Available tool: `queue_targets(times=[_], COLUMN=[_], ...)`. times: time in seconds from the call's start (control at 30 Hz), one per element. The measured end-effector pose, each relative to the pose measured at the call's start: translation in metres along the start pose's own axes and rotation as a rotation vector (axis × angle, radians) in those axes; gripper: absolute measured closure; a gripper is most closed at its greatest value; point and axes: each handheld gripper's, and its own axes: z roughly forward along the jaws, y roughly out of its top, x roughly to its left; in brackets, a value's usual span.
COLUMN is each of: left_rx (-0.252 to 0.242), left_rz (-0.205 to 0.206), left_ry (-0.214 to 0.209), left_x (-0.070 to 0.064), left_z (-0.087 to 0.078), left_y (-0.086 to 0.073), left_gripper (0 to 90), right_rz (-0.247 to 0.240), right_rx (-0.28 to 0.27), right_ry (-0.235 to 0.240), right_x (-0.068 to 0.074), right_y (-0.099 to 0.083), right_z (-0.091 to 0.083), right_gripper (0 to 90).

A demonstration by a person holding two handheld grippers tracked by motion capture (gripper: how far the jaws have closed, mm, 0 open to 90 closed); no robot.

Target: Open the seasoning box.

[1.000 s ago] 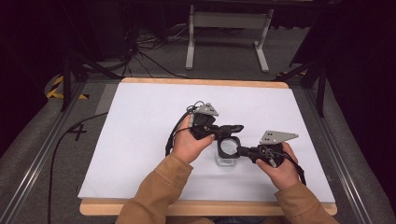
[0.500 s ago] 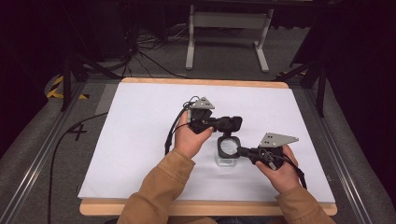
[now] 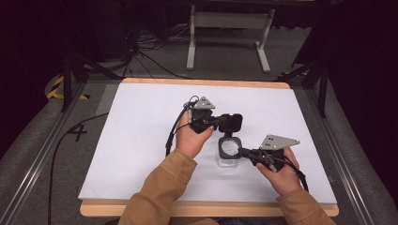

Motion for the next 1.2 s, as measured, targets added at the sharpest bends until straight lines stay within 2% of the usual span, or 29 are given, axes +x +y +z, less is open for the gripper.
queue_targets(times=[0.23,0.37,0.43,0.53,0.67,0.87,1.1,1.2], left_rx=[-0.012,-0.011,0.002,-0.013,-0.017,-0.001,0.012,0.009], left_rz=[0.016,0.007,0.015,0.032,0.046,0.041,0.024,0.017], left_ry=[0.007,-0.008,-0.004,-0.006,-0.024,-0.039,-0.017,-0.002], left_x=[0.000,0.000,-0.002,-0.005,-0.013,-0.018,-0.018,-0.017], left_z=[0.003,0.002,0.000,-0.005,-0.016,-0.034,-0.060,-0.069], left_y=[0.000,0.000,0.000,0.001,0.005,0.007,0.005,0.002], left_gripper=[89.8,89.7,89.6,88.6,87.5,84.2,80.3,78.4], right_rz=[0.003,0.002,0.004,0.001,0.013,0.014,0.025,0.028], right_rx=[-0.021,-0.023,-0.021,-0.017,-0.023,-0.018,0.007,-0.016], right_ry=[-0.001,-0.001,0.001,0.001,0.006,0.013,0.022,0.029], right_x=[0.001,0.002,0.002,0.002,0.001,-0.001,-0.005,-0.009], right_y=[-0.002,-0.002,-0.002,-0.002,-0.002,-0.001,0.003,0.008], right_z=[0.001,0.001,0.001,0.001,0.001,0.002,0.002,-0.002], right_gripper=[90.0,90.0,90.0,90.0,90.0,90.0,88.2,86.5])
